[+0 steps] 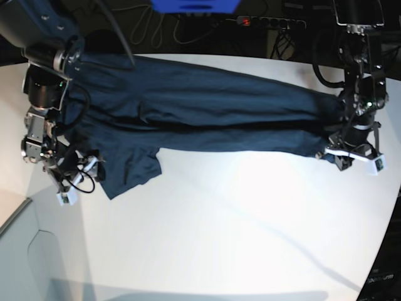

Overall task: Layout the t-shirt on the table in an organized manner, then fold the t-shirt properly
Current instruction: 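Release the folded edge and reposition both grippers along the shirt, then grasp the hem side of the shirt with both grippers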

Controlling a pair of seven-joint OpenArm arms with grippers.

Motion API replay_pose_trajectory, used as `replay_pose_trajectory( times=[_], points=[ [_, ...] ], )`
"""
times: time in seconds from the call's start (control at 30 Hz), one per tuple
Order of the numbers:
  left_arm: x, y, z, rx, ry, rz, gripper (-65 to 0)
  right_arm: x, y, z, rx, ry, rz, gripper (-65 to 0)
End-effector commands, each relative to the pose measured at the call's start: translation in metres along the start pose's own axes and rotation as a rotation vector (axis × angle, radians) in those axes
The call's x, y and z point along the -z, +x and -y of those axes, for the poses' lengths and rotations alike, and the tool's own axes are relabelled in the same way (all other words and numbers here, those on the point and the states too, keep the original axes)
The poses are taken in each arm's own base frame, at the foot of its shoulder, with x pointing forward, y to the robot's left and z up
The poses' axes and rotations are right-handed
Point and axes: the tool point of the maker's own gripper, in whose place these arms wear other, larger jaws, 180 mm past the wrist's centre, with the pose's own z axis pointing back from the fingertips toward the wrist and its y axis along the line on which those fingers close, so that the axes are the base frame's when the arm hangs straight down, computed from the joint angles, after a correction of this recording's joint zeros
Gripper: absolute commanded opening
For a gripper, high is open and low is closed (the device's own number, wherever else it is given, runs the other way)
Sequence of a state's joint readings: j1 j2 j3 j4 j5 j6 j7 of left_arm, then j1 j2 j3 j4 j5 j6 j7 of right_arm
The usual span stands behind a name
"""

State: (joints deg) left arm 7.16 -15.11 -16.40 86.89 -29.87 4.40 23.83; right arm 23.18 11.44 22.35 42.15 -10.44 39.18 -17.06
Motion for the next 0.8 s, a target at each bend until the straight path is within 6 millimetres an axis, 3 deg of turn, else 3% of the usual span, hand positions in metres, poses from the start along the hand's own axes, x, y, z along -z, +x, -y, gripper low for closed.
replay_pose_trajectory(
  times=[0.0,0.2,0.63,0.77],
  points=[
    [0.0,0.02,0.002,0.012,-0.01,0.057,-64.9,-0.003,0.024,0.004,-0.026,0.003,0.064,-24.0],
    [0.0,0.02,0.002,0.012,-0.01,0.057,-64.9,0.004,0.009,-0.015,-0.097,0.037,0.035,-24.0],
    [0.001,0.02,0.002,0.012,-0.011,0.057,-64.9,0.0,0.01,0.006,-0.088,-0.04,0.032,-24.2],
    [0.001,0.021,0.002,0.012,-0.011,0.06,-64.9,0.001,-0.008,0.0,-0.086,-0.027,0.001,-24.8]
  ],
)
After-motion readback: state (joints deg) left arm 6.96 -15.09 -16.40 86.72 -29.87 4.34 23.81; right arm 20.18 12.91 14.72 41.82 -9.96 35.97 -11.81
